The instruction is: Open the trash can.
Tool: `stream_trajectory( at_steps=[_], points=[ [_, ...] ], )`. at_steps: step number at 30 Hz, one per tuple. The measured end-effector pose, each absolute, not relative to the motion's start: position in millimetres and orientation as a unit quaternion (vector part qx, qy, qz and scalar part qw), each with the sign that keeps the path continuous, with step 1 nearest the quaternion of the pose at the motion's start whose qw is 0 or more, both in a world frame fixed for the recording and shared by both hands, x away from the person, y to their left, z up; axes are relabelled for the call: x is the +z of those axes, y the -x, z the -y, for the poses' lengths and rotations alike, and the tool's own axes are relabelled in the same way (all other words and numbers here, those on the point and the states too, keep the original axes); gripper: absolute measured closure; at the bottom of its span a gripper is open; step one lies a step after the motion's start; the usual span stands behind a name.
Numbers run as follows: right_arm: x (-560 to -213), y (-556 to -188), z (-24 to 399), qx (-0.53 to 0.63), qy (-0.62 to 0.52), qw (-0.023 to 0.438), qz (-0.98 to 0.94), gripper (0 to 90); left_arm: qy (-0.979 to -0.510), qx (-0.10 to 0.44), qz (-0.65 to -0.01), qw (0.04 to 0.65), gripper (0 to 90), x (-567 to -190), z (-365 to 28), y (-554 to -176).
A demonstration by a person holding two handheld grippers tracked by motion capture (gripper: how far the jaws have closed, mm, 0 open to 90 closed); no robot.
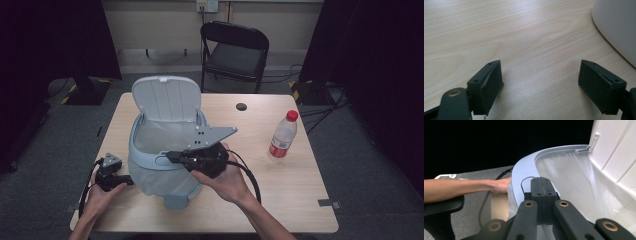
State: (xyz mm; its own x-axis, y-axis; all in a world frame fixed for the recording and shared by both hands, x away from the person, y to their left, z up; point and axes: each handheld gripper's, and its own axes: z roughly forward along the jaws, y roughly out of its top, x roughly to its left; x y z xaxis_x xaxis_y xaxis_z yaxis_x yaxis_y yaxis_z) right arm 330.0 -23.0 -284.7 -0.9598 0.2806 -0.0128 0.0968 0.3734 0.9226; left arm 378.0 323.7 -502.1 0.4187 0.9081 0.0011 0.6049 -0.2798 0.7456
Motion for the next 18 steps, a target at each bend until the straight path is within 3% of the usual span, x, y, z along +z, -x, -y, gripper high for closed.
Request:
stream_trajectory(
  at_steps=[10,14,18],
  points=[
    [-294.3,-338.7,40.8,0.589,-0.143,0.074,-0.792,89.7,-0.773,0.217,-0.485,0.346,18.5,-502.1,-324.9,-379.3],
    [-297.3,-342.8,55.1,0.598,-0.17,0.087,-0.779,80.4,-0.774,0.216,-0.484,0.346,18.3,-502.0,-325.2,-379.6],
    [-301.0,-340.9,74.1,0.605,-0.195,0.113,-0.764,77.9,-0.775,0.215,-0.483,0.346,18.2,-502.0,-325.3,-379.6]
  ],
)
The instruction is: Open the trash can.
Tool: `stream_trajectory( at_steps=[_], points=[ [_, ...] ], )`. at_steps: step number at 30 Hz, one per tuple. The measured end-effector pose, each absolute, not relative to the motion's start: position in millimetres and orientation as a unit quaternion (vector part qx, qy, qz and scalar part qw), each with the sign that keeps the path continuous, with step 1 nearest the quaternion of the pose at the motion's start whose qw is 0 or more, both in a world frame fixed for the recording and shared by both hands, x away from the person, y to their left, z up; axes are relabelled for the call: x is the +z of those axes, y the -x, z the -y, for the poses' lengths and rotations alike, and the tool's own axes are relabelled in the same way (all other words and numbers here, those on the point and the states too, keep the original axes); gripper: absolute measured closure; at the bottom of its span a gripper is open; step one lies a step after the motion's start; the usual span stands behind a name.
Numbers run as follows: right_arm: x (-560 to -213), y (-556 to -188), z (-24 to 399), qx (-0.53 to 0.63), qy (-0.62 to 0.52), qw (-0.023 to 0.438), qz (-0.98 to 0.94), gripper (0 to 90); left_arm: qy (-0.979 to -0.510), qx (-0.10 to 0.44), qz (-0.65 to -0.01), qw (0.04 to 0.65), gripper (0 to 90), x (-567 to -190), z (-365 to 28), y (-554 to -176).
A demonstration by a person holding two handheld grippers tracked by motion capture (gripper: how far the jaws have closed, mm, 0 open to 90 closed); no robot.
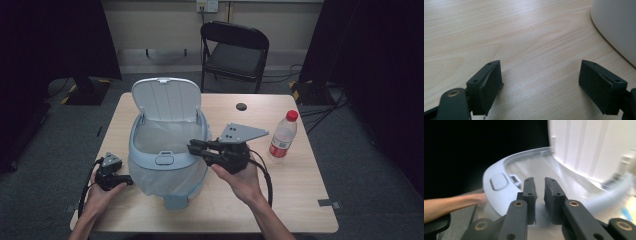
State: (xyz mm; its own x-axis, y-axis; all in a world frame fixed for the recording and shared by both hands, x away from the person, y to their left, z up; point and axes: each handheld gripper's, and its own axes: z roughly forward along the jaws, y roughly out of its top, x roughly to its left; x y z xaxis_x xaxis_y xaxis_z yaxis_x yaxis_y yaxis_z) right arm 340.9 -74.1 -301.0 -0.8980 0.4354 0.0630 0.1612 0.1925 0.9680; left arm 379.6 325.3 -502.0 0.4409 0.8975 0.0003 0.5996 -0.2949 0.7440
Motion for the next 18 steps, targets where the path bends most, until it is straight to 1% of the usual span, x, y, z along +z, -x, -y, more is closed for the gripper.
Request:
stream_trajectory(
  at_steps=[3,6,9,11,12,14,18],
  points=[
    [-304.0,-339.2,89.1,0.605,-0.217,0.133,-0.755,75.0,-0.775,0.214,-0.484,0.346,17.8,-502.2,-325.1,-379.5],
    [-313.4,-342.0,104.0,0.594,-0.244,0.136,-0.754,71.7,-0.775,0.214,-0.483,0.347,17.8,-502.2,-325.1,-379.6],
    [-326.2,-347.4,114.6,0.578,-0.272,0.136,-0.757,64.8,-0.775,0.214,-0.484,0.347,17.8,-502.2,-325.1,-379.6],
    [-340.1,-354.5,123.5,0.554,-0.296,0.145,-0.764,57.0,-0.775,0.215,-0.483,0.346,17.8,-502.1,-325.1,-379.5],
    [-345.3,-357.5,126.8,0.548,-0.306,0.147,-0.765,55.8,-0.774,0.215,-0.484,0.346,17.8,-502.2,-324.9,-379.5],
    [-360.3,-366.8,137.9,0.532,-0.336,0.147,-0.764,48.3,-0.774,0.215,-0.484,0.346,17.8,-502.2,-324.9,-379.5],
    [-389.6,-376.5,157.6,0.49,-0.39,0.165,-0.762,33.6,-0.774,0.215,-0.484,0.346,17.8,-502.2,-324.9,-379.5]
  ],
)
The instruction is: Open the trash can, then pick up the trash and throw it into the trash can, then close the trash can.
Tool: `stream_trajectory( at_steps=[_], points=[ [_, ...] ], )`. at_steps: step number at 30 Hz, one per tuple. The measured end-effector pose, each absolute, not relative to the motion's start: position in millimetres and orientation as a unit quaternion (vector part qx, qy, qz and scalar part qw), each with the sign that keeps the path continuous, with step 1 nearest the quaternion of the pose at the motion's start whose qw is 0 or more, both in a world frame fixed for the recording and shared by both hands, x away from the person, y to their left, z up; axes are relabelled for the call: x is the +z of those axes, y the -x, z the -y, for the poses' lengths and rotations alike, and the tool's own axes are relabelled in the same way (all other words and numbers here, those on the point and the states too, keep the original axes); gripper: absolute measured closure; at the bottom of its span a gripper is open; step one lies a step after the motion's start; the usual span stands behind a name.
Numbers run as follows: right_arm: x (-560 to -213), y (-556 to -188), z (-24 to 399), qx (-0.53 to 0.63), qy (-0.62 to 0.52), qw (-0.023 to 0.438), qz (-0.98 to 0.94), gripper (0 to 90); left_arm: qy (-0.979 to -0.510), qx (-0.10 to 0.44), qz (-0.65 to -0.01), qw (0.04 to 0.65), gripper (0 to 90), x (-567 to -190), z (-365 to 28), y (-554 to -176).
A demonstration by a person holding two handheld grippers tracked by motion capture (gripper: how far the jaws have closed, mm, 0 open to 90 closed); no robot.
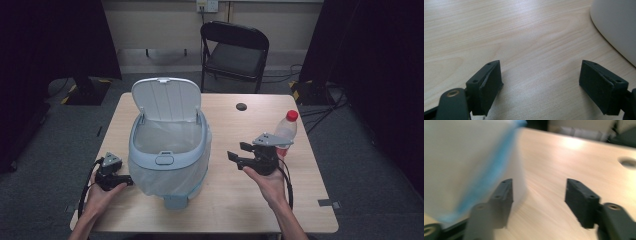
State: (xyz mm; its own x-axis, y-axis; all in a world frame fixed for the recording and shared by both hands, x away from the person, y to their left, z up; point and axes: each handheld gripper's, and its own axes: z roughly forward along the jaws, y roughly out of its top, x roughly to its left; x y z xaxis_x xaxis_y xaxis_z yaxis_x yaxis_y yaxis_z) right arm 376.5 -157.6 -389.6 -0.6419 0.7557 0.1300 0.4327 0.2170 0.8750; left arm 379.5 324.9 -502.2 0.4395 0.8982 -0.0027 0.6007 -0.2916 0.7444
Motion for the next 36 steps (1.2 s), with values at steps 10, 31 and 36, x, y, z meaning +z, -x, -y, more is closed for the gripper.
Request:
stream_trajectory(
  at_steps=[10,31,36],
  points=[
    [-446.0,-384.1,216.5,0.4,-0.502,0.193,-0.743,22.6,-0.775,0.217,-0.484,0.344,17.8,-502.1,-324.9,-379.4],
    [-466.7,-419.3,271.6,0.395,-0.547,0.247,-0.695,14.5,-0.775,0.218,-0.484,0.344,17.8,-502.1,-324.9,-379.4],
    [-464.4,-427.9,268.1,0.385,-0.545,0.266,-0.696,14.7,-0.775,0.218,-0.484,0.344,17.8,-502.1,-324.9,-379.4]
  ],
)
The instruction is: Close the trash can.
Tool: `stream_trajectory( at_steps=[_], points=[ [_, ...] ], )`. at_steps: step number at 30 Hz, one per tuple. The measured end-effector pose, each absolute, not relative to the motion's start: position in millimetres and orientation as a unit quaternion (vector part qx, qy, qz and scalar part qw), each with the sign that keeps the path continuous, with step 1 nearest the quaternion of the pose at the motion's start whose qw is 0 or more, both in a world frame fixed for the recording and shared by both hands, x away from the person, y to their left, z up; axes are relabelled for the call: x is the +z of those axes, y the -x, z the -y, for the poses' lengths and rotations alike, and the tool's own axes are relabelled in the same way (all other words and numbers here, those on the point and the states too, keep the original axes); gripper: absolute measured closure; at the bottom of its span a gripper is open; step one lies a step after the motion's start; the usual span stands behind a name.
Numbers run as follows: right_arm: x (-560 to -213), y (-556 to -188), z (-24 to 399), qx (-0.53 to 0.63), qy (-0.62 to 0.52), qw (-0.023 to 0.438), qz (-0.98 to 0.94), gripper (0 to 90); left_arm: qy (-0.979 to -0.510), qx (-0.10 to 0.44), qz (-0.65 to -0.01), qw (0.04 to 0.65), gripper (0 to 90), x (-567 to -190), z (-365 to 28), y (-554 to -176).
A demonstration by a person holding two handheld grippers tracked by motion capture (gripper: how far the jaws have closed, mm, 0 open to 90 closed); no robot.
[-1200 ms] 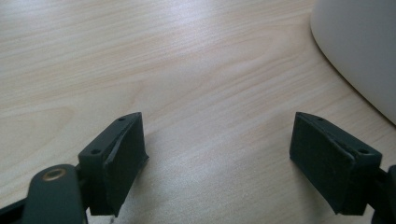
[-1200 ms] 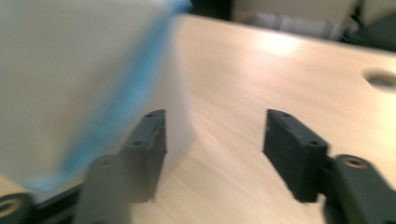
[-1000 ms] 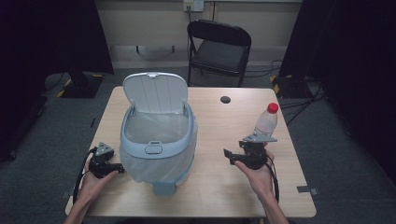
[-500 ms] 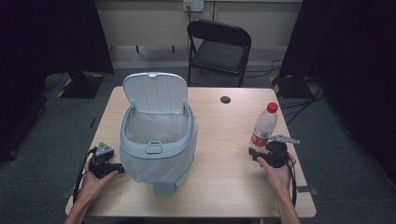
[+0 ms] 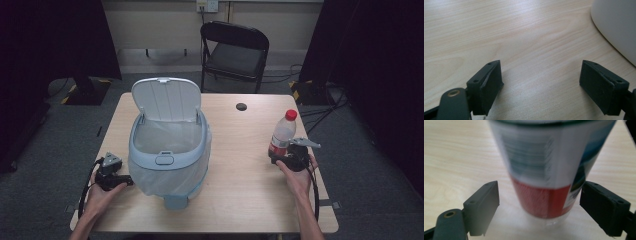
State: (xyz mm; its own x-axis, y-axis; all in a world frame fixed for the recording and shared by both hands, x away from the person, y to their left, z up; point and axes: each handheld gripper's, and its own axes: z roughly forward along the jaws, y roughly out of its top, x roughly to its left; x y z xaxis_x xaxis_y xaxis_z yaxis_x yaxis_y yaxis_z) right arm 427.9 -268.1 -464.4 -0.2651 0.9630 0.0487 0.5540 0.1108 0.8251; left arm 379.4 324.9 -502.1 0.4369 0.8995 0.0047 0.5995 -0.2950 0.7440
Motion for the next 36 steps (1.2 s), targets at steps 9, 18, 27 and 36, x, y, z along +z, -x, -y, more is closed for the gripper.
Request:
stream_trajectory(
  at_steps=[9,18,27,36],
  points=[
    [-473.0,-444.5,271.7,0.381,-0.543,0.266,-0.7,18.0,-0.775,0.218,-0.484,0.344,17.8,-502.1,-324.9,-379.4],
    [-472.2,-450.4,266.0,0.38,-0.53,0.27,-0.708,27.5,-0.775,0.217,-0.484,0.344,17.8,-502.0,-325.0,-379.5],
    [-467.3,-444.2,265.4,0.398,-0.54,0.248,-0.699,28.7,-0.775,0.217,-0.484,0.344,17.8,-502.1,-324.9,-379.4],
    [-452.0,-428.8,260.0,0.438,-0.522,0.226,-0.696,28.9,-0.775,0.218,-0.484,0.344,17.8,-502.1,-324.9,-379.4]
  ],
)
